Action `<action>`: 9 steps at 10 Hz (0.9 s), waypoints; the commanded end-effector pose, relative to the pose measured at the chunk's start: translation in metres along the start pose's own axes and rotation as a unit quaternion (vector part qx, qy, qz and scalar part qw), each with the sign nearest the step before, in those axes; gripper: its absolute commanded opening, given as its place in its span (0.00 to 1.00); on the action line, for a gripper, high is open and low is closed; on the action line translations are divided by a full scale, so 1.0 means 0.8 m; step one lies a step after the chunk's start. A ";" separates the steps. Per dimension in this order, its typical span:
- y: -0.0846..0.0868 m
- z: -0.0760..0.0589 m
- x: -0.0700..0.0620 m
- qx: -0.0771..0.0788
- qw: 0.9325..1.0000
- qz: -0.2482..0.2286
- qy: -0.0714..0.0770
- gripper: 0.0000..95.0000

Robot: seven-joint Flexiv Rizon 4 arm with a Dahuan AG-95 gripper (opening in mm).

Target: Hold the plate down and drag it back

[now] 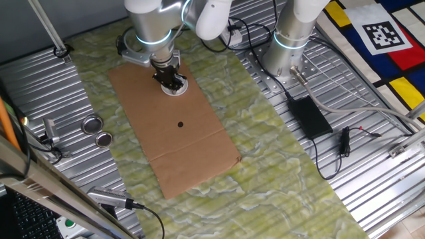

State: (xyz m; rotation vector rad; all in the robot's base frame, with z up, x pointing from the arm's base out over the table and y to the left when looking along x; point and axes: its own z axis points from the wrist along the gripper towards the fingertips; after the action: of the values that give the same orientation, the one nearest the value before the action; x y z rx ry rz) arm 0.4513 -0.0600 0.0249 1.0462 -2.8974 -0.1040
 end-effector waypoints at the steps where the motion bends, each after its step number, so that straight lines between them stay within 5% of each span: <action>1: 0.001 0.000 -0.002 0.001 1.000 0.001 0.000 0.00; 9: 0.012 -0.003 -0.011 0.000 1.000 0.012 -0.002 0.00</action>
State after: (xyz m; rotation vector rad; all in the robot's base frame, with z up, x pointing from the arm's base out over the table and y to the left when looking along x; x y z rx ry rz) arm 0.4525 -0.0459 0.0266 1.0090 -2.9138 -0.1063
